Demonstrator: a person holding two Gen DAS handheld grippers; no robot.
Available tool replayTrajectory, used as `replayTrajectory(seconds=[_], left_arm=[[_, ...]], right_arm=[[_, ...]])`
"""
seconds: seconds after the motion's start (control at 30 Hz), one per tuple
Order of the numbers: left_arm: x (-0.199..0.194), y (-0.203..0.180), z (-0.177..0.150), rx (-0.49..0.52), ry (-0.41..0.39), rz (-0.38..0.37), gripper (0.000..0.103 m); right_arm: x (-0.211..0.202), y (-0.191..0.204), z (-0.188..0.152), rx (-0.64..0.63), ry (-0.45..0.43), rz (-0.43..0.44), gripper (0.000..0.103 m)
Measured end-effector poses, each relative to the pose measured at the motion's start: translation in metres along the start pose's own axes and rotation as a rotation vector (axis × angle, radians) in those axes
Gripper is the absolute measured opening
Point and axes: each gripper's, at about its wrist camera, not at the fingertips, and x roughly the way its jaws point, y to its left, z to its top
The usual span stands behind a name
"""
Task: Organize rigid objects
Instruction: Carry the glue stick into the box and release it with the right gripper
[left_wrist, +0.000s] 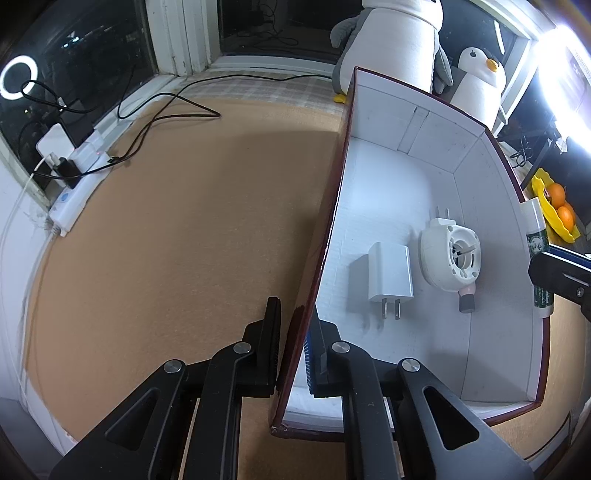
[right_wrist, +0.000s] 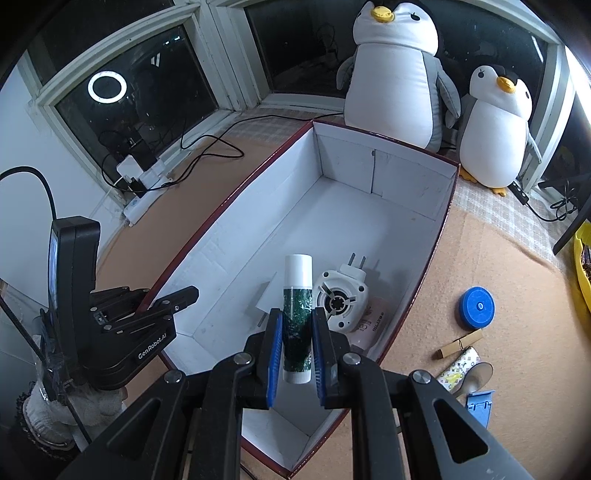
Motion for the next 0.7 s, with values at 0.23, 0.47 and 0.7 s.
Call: replayTrajectory(seconds=[0.23,0.47,0.7], left_arm=[[0.0009,-0.0002,0.0008,0.003,0.0,-0.004,0.01],[0.0018,-0.0002,0.0017,0.005,0.001,-0.009,0.01],[0.002,-0.0022,0.0025,0.038,0.001,-0.003,0.01]], right_arm=[[0.0031,-0.0014,-0.0008,0.012,0.017,0.005,0.021],[0.0007,-0.0026,-0.0012,0.017,0.014,-0.002,0.033],[-0.0067,-0.0075,-0.0023,0.053,0.002,0.009,0.037]])
